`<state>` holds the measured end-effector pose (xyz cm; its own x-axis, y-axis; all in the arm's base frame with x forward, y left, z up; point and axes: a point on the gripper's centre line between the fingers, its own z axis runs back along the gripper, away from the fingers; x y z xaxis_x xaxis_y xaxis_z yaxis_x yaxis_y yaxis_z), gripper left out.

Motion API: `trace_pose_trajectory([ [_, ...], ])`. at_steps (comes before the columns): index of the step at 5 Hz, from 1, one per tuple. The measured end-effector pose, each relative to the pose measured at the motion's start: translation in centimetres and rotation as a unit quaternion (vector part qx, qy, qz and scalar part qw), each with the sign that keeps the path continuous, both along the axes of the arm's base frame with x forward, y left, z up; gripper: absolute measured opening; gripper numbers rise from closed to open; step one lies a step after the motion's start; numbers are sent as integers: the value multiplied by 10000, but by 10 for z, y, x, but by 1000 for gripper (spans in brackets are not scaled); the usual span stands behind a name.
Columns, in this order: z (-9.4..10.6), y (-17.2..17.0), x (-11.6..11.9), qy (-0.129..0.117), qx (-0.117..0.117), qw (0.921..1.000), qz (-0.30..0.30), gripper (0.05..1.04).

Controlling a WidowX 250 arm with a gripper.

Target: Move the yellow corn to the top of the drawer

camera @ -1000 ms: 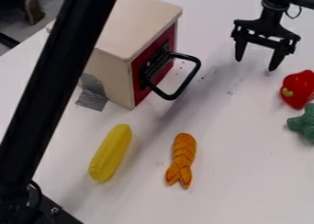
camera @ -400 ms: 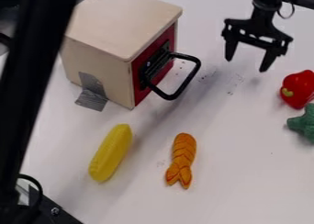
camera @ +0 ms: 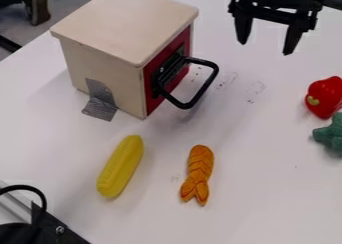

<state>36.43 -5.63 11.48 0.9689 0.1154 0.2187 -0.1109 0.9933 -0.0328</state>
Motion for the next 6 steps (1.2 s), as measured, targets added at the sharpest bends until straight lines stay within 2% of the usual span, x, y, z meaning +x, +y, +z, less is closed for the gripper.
trace_pose_trajectory([
  [1, 4, 14, -45, 95, 1, 9999, 40, 991],
  [2, -8, 37, -83, 252, 13, 9995, 187, 991],
  [3, -26, 54, -108, 413, 252, 9987, 184, 991],
  [5, -59, 79, -145, 750, 312, 9963, 266, 991],
  [6, -85, 83, -163, 913, 305, 9940, 525, 991],
])
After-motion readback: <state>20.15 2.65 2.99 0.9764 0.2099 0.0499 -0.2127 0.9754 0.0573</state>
